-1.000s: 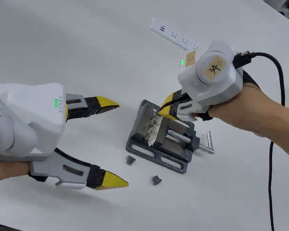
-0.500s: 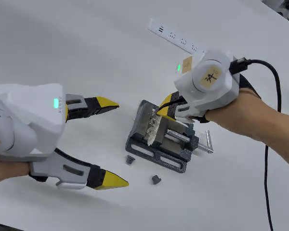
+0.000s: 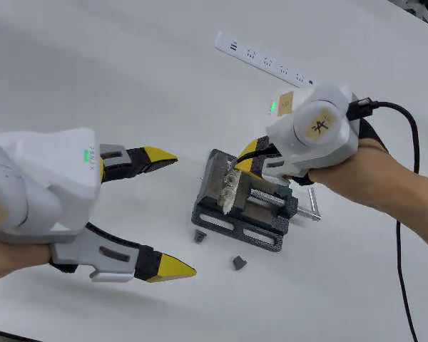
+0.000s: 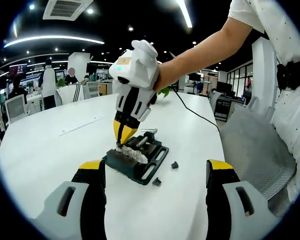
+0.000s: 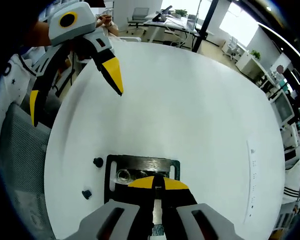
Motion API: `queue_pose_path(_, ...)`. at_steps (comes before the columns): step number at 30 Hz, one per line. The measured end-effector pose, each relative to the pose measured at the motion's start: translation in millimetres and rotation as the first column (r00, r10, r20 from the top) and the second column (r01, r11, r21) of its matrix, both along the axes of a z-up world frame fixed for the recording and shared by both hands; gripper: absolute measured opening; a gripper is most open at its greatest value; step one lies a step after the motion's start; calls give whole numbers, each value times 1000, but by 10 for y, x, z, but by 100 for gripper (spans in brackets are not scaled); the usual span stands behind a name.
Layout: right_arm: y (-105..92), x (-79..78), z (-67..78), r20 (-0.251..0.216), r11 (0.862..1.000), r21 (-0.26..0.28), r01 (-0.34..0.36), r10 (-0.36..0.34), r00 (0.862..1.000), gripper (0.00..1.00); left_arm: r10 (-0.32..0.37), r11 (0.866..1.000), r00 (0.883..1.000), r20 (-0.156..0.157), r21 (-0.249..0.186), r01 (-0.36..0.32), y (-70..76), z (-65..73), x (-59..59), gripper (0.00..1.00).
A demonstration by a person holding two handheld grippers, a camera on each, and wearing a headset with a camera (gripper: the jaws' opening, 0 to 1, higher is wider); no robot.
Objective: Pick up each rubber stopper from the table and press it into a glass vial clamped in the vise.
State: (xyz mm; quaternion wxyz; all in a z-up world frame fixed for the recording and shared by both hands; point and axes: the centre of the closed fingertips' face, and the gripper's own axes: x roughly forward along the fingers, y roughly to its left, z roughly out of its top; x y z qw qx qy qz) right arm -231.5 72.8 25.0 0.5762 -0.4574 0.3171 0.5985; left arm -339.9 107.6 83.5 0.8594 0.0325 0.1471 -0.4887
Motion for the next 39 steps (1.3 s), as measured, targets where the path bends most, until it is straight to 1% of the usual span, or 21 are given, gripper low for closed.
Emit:
queue_pose_path(5,0,14,12,-9,1000,21,17,-17,1000,0,-7,1000,1000,-4,9,7,-22,-3,-25,81)
queue_pose_path(8,4,13,15,-21,999,29,39,-39,999,0,-10,1000,1000,-6,12,10,-32,-12,-39,81)
queue_pose_path(11,8,12,14,-19,999,34,35,-34,999,0,-9,1000,1000,-8,16,9,-32,-15,-45,81)
queue_pose_path(16,14,6,18,-31,998,45,49,-48,998,0,-9,1000,1000,-15,21,10,-27,-24,-64,80)
queue_pose_path(20,9,20,37,-26,997,50,58,-57,998,2,-10,1000,1000,-17,22,10,-22,-19,-73,80)
queue_pose_path(24,2,1,64,-30,996,66,68,-66,997,3,-9,1000,1000,-18,25,9,-12,-15,-72,80)
queue_pose_path(27,-17,0,74,-24,994,76,77,-75,997,6,-12,999,1000,-18,30,13,-15,-12,-75,80)
queue_pose_path(35,-83,-4,208,-25,984,131,123,-121,992,10,-17,999,1000,-17,37,18,-36,10,-89,80)
queue_pose_path(39,-144,-26,306,-20,976,159,147,-146,989,12,-21,999,1000,-19,42,22,-56,12,-102,79)
